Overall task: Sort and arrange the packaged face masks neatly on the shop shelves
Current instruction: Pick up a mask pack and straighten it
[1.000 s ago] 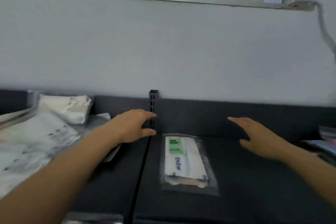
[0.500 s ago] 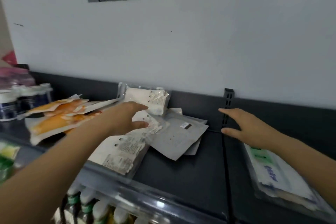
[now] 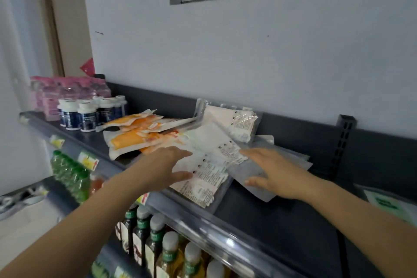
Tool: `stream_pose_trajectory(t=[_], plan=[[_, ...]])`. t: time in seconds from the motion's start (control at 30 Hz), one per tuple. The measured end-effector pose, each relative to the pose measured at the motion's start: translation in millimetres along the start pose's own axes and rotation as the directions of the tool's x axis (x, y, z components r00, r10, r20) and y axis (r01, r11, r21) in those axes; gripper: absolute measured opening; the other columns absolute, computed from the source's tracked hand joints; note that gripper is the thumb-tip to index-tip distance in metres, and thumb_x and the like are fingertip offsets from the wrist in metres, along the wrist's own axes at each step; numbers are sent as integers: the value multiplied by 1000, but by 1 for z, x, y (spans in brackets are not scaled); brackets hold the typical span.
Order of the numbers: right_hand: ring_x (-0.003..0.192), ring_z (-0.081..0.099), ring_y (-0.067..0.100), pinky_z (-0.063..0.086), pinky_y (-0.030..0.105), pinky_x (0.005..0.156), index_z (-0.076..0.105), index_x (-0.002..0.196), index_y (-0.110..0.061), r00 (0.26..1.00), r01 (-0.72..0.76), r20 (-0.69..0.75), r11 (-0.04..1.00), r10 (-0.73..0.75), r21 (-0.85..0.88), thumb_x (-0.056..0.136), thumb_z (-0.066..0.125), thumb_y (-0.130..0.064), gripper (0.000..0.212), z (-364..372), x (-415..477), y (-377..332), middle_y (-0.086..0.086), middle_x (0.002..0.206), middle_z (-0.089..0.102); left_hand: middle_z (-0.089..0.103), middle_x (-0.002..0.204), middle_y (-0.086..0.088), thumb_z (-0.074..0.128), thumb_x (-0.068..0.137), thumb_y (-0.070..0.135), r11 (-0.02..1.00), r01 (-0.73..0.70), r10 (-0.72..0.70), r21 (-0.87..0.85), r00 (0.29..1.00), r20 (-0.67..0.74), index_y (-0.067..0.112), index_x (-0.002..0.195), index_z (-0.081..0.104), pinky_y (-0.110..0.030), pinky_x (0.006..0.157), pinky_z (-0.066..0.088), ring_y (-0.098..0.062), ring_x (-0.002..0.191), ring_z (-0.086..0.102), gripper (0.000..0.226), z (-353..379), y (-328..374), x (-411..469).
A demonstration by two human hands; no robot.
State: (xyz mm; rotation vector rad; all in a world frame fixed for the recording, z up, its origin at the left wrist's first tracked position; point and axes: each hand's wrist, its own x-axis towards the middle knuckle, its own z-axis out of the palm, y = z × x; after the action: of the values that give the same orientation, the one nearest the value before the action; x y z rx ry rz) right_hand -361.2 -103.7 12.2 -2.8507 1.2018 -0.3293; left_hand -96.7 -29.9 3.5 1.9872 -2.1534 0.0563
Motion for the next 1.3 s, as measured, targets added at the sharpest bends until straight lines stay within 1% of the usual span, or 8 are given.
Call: stream_pose_trajectory(t=[0.4, 0.53, 0.67, 0.83, 1.0, 1.1, 1.2, 1.3], plan=[[143, 6, 11, 10, 27, 115, -3, 148, -39, 965, 207, 189, 972, -183, -113, 85, 66, -35, 93, 7, 22, -31, -9, 157, 4, 36, 147, 8, 52, 88, 53, 984, 174, -173, 39, 985, -13, 34, 144, 29, -33, 106, 38, -12, 130, 39, 64, -15, -14, -48], [142, 13, 12, 15, 28, 116, 1, 148, -39, 965, 199, 190, 976, -180, -87, 85, 66, -23, 92, 10, 26, -30, -10, 156, 8, 33, 149, 9, 51, 88, 55, 983, 174, -174, 55, 985, 5, 35, 144, 29, -33, 106, 38, -11, 130, 39, 64, -12, -17, -51], [136, 27, 10, 30, 26, 110, 10, 147, -41, 972, 142, 191, 989, -135, -25, 89, 44, 3, 80, 8, 30, -31, -11, 152, 19, 35, 148, 9, 52, 87, 54, 988, 148, -148, 38, 989, 4, 35, 143, 31, -32, 106, 36, -12, 131, 37, 63, -12, -26, -46], [136, 28, 10, 22, 22, 110, 16, 148, -34, 981, 35, 186, 994, -53, 99, 95, 50, -32, 63, 7, 45, -47, -7, 152, 23, 33, 149, 8, 52, 87, 55, 997, 67, -67, 37, 998, -8, 33, 143, 32, -35, 110, 31, -14, 134, 32, 62, -14, -52, -26], [139, 22, 15, 20, 31, 115, 9, 149, -30, 965, -108, 248, 991, 85, 81, 76, 59, -63, 95, 22, 69, -68, -4, 153, 18, 30, 151, 10, 43, 86, 63, 987, -34, 42, 159, 998, -43, 36, 143, 29, -40, 113, 25, -14, 138, 25, 65, -14, -98, -5], [137, 26, 22, 25, 41, 114, 12, 148, -34, 949, -211, 244, 977, 199, 24, 49, 57, -87, 121, 36, 85, -79, -3, 149, 28, 22, 153, 11, 39, 86, 67, 983, -46, 56, 179, 997, -47, 42, 145, 21, -43, 113, 19, -17, 141, 17, 67, -13, -137, 5], [137, 27, 23, 26, 39, 114, 14, 150, -30, 915, -373, 191, 926, 355, 66, 49, 72, -73, 124, 39, 93, -92, 2, 150, 28, 16, 154, 11, 30, 78, 79, 986, -62, 61, 156, 998, 14, 46, 144, 16, -48, 112, 21, -19, 142, 12, 76, -3, -171, 11], [137, 30, 22, 28, 38, 112, 18, 148, -28, 877, -477, 102, 876, 469, 74, 51, 80, -61, 120, 37, 94, -105, 0, 151, 31, 13, 155, 11, -2, 52, 94, 993, -83, 75, 78, 992, 102, 44, 143, 21, -51, 111, 22, -22, 143, 11, 107, 11, -189, 20]])
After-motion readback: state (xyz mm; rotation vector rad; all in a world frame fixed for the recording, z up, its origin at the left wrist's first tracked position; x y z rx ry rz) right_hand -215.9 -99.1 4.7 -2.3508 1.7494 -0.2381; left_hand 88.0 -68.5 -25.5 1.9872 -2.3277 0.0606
